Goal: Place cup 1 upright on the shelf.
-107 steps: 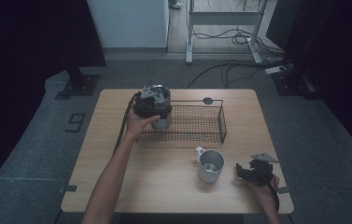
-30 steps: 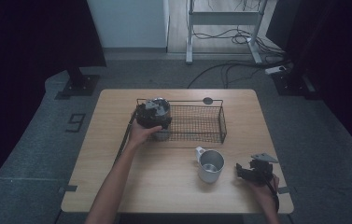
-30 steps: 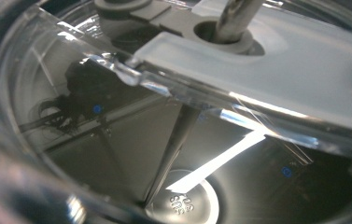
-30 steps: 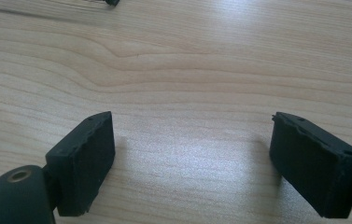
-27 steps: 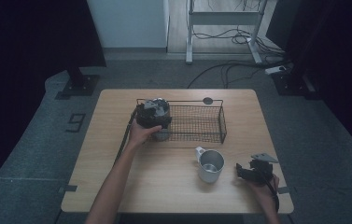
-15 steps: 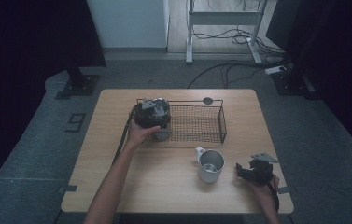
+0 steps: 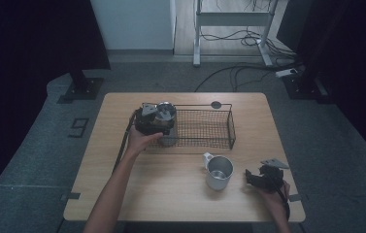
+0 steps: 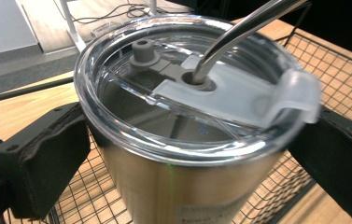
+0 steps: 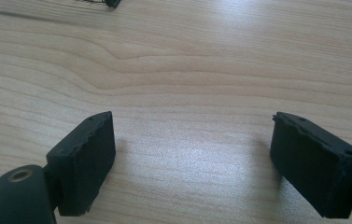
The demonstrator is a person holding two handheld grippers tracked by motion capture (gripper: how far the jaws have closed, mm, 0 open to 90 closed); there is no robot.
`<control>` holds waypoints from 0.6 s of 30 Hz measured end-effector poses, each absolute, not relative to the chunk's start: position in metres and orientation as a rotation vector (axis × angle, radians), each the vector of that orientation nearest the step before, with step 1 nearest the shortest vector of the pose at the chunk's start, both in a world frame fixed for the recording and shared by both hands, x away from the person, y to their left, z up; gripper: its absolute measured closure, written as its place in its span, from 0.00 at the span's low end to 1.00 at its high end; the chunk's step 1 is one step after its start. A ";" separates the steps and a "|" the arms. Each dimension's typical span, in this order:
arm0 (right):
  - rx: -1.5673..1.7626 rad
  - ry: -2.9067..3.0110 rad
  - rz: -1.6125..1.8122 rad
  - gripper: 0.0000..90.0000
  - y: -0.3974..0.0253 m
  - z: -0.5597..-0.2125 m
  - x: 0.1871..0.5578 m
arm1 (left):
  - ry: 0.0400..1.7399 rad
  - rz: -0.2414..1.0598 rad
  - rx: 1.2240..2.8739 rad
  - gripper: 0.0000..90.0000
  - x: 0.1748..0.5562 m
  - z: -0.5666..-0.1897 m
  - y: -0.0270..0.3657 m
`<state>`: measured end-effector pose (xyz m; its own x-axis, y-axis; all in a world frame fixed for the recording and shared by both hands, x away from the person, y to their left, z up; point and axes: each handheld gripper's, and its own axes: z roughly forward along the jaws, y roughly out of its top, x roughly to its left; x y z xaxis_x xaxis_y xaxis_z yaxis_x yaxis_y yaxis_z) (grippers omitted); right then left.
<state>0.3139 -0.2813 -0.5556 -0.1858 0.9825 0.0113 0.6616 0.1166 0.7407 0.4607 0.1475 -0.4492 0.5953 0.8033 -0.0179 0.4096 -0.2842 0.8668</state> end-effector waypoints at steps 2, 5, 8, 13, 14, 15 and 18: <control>1.590 1.906 0.855 0.15 -0.281 -0.556 0.314 | 0.967 0.533 1.905 0.00 0.459 -0.448 0.149; 1.592 1.904 0.853 0.16 -0.281 -0.556 0.314 | 0.963 0.535 1.904 0.00 0.453 -0.449 0.154; 1.594 1.901 0.851 0.16 -0.281 -0.556 0.313 | 0.972 0.525 1.900 0.00 0.450 -0.449 0.157; 1.601 1.897 0.852 0.16 -0.281 -0.555 0.313 | 0.967 0.516 1.893 0.00 0.434 -0.449 0.165; 1.601 1.897 0.853 0.16 -0.281 -0.556 0.313 | 0.968 0.516 1.895 0.00 0.431 -0.449 0.166; 1.601 1.897 0.853 0.16 -0.281 -0.555 0.313 | 0.968 0.516 1.895 0.00 0.431 -0.449 0.166; 1.601 1.897 0.853 0.16 -0.281 -0.556 0.313 | 0.975 0.503 1.907 0.00 0.424 -0.449 0.168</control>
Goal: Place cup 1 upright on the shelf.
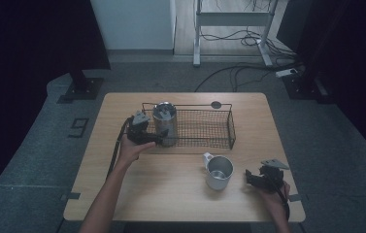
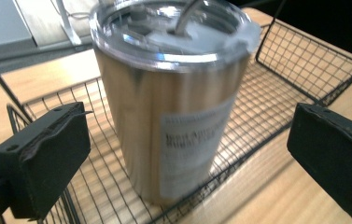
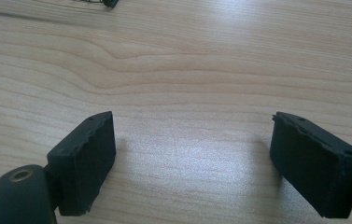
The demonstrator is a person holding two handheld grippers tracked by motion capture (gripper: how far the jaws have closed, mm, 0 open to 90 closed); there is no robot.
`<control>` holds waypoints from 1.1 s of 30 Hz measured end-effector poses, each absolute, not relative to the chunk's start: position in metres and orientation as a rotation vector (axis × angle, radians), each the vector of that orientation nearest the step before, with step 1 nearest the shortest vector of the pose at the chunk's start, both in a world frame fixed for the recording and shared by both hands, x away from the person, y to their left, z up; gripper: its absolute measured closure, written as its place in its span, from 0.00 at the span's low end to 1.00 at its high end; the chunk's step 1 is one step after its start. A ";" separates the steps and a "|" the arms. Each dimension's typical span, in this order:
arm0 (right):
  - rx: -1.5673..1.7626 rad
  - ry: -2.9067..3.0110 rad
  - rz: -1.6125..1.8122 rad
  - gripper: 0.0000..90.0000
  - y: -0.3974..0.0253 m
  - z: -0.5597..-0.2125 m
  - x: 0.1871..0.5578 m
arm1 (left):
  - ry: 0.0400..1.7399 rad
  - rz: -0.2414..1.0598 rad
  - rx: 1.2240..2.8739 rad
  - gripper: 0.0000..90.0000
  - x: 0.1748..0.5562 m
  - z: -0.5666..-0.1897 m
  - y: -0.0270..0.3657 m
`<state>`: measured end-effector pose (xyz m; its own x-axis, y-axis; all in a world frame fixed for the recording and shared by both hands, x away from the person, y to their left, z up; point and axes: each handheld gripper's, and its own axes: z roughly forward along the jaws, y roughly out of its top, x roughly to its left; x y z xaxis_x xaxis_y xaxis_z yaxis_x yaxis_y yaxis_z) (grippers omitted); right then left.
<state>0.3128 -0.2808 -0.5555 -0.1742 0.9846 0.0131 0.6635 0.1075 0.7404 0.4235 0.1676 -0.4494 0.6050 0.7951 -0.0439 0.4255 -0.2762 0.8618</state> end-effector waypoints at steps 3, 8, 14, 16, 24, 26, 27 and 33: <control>1.599 1.899 0.854 0.16 -0.281 -0.555 0.313 | 0.965 0.502 1.919 0.00 0.412 -0.450 0.168; 1.598 1.901 0.855 0.16 -0.281 -0.555 0.313 | 0.945 0.480 1.913 0.00 0.392 -0.452 0.168; 1.596 1.902 0.856 0.16 -0.281 -0.555 0.313 | 0.931 0.459 1.911 0.01 0.369 -0.453 0.171; 1.597 1.901 0.856 0.16 -0.280 -0.555 0.313 | 0.933 0.452 1.911 0.01 0.367 -0.454 0.172; 1.597 1.901 0.856 0.16 -0.280 -0.555 0.313 | 0.962 0.372 1.921 0.02 0.345 -0.467 0.179; 1.597 1.901 0.856 0.16 -0.280 -0.555 0.313 | 0.967 0.371 1.930 0.03 0.340 -0.471 0.181; 1.597 1.901 0.856 0.16 -0.280 -0.555 0.313 | 0.967 0.371 1.930 0.03 0.340 -0.471 0.181; 1.597 1.902 0.856 0.16 -0.281 -0.555 0.313 | 0.986 0.352 1.960 0.04 0.331 -0.486 0.185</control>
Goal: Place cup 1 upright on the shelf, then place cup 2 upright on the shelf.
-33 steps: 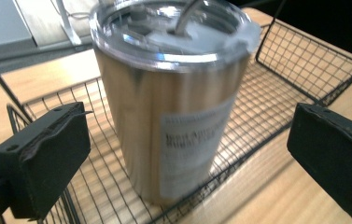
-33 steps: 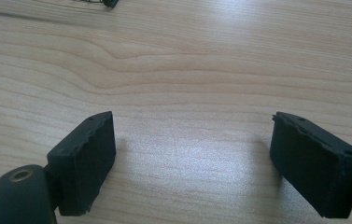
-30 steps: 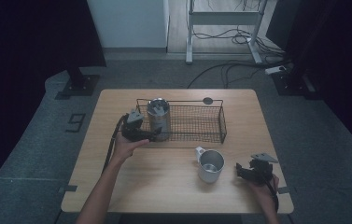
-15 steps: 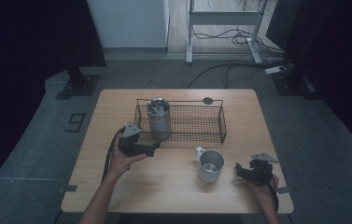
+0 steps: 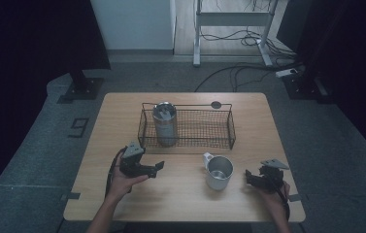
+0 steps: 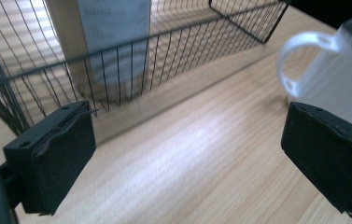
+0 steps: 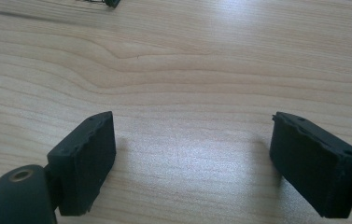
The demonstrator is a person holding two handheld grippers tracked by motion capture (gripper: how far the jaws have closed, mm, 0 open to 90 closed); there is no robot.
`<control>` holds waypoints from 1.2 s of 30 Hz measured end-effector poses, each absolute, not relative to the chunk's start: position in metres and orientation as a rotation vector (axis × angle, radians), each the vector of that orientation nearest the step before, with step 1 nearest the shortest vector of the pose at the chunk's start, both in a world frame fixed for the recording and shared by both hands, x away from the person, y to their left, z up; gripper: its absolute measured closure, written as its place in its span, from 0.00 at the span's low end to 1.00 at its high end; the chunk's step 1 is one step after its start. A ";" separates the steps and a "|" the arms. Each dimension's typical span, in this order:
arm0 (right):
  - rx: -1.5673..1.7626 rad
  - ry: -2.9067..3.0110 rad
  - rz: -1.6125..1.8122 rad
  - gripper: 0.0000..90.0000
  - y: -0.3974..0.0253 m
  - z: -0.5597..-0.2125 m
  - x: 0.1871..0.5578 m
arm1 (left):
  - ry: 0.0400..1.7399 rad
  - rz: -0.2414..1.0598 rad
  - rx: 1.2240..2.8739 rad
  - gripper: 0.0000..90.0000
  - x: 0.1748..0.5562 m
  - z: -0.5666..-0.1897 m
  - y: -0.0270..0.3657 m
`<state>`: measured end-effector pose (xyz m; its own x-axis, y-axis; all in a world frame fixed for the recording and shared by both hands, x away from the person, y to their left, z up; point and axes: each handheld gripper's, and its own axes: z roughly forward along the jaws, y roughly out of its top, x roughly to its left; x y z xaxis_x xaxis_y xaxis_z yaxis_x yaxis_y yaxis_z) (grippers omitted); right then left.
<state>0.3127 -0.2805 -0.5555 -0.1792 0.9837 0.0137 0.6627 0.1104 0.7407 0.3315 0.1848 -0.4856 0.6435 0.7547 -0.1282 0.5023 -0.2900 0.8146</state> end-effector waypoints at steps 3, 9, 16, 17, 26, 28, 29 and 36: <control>1.597 1.901 0.856 0.16 -0.281 -0.555 0.313 | 1.014 0.339 1.973 0.04 0.331 -0.495 0.189; 1.597 1.901 0.856 0.16 -0.280 -0.555 0.313 | 1.032 0.335 1.979 0.05 0.328 -0.505 0.194; 1.597 1.901 0.856 0.16 -0.280 -0.555 0.313 | 1.037 0.329 1.966 0.05 0.326 -0.507 0.197; 1.597 1.901 0.856 0.16 -0.280 -0.555 0.313 | 1.043 0.329 1.966 0.05 0.326 -0.508 0.197; 1.586 1.911 0.863 0.16 -0.281 -0.555 0.311 | 1.046 0.332 1.986 0.06 0.322 -0.515 0.194; 1.574 1.884 0.878 0.16 -0.282 -0.554 0.308 | 1.045 0.333 1.993 0.06 0.320 -0.517 0.193; 1.573 1.874 0.916 0.16 -0.284 -0.551 0.305 | 1.046 0.334 1.997 0.06 0.317 -0.520 0.192; 1.531 1.860 1.087 0.15 -0.282 -0.533 0.293 | 1.050 0.327 2.004 0.07 0.315 -0.526 0.191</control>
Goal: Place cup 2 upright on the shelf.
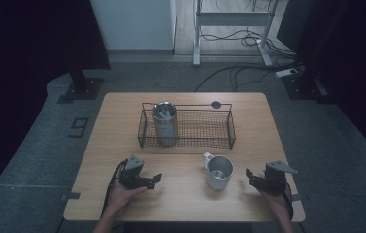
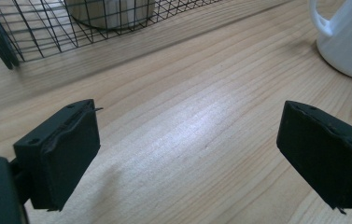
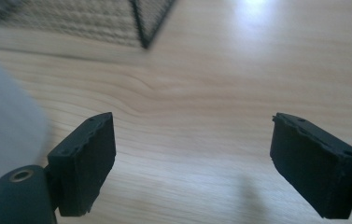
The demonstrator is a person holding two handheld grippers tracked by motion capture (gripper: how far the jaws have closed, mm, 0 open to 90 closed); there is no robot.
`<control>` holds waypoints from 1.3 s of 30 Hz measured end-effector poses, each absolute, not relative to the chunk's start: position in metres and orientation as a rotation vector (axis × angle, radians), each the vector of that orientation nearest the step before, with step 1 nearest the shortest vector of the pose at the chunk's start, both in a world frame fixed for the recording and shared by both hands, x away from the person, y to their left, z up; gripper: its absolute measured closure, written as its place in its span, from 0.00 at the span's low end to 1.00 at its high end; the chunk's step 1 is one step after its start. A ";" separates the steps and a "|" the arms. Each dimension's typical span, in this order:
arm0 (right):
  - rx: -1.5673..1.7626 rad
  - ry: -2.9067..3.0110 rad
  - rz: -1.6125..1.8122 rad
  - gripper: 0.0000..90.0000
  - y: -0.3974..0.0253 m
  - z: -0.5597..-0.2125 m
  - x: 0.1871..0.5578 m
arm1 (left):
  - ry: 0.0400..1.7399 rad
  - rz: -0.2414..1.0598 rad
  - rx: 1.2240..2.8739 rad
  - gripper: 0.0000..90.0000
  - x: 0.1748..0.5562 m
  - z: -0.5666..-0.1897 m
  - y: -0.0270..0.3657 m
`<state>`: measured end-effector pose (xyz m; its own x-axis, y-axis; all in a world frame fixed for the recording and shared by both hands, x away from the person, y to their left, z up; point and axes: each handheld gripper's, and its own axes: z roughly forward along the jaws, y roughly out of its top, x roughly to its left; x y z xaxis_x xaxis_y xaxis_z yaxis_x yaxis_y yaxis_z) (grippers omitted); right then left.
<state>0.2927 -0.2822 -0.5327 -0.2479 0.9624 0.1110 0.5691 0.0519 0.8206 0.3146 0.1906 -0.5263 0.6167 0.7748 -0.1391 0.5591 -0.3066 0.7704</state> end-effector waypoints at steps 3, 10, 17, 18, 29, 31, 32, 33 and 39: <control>1.500 1.875 1.174 0.15 -0.278 -0.524 0.283 | 1.044 0.335 2.017 0.07 0.314 -0.529 0.189; 1.444 1.889 1.220 0.14 -0.271 -0.513 0.272 | 1.046 0.342 2.013 0.08 0.315 -0.531 0.190; 1.382 1.909 1.258 0.14 -0.261 -0.503 0.265 | 1.055 0.349 2.009 0.08 0.316 -0.534 0.192; 1.375 1.911 1.267 0.14 -0.259 -0.501 0.264 | 1.055 0.367 2.001 0.08 0.315 -0.534 0.193; 1.279 1.950 1.346 0.13 -0.237 -0.483 0.256 | 1.066 0.352 2.011 0.09 0.317 -0.537 0.197; 1.271 1.958 1.352 0.13 -0.233 -0.482 0.257 | 1.064 0.353 2.012 0.09 0.316 -0.537 0.196; 1.271 1.958 1.352 0.13 -0.233 -0.482 0.257 | 1.064 0.353 2.015 0.09 0.316 -0.537 0.196; 1.264 1.962 1.361 0.13 -0.230 -0.481 0.258 | 1.065 0.355 2.016 0.09 0.316 -0.537 0.196; 1.256 2.002 1.367 0.10 -0.220 -0.483 0.261 | 1.069 0.344 2.020 0.09 0.316 -0.537 0.196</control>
